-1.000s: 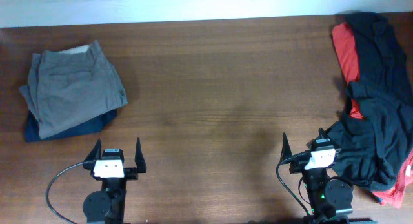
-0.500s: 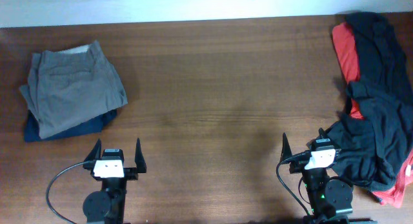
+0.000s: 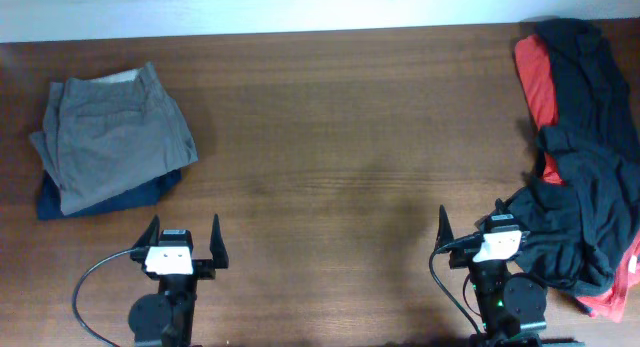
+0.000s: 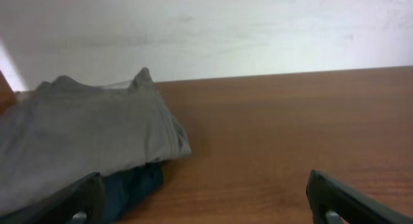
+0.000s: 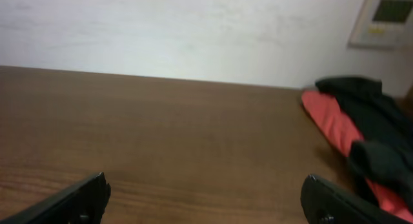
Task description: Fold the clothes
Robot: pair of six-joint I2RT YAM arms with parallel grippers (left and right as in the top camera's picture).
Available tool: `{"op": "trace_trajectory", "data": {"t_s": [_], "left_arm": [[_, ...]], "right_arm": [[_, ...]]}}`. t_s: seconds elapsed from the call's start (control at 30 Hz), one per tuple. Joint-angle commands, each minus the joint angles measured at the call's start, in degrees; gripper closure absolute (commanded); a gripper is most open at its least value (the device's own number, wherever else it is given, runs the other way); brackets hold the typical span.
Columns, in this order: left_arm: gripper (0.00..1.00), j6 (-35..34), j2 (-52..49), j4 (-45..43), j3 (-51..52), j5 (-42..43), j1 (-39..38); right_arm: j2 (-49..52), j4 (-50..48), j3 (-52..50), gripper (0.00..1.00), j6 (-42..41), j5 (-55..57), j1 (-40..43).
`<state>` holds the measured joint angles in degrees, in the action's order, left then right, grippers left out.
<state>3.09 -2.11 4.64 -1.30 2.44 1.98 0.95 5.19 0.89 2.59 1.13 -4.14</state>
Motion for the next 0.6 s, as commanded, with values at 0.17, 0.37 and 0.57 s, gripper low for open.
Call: {"op": "trace_trajectory", "data": {"t_s": [0.17,0.37,0.57], "left_arm": [[0.01,-0.9,-16.0,0.5,-12.1,1.7,-0.2],[0.01,-0.9,-33.8,8.2,-27.1,1.7,-0.2],[0.01,-0.9,-48.7,16.3,-40.3,7.7,-0.2]], "right_arm": [[10.3,8.3,10.2,0.01,-4.2,5.6,0.5],[26.4,14.5,22.4,0.01,-9.2,6.0,0.5],[44.7,23.6,38.2,0.01,-9.1,5.5,0.5]]}}
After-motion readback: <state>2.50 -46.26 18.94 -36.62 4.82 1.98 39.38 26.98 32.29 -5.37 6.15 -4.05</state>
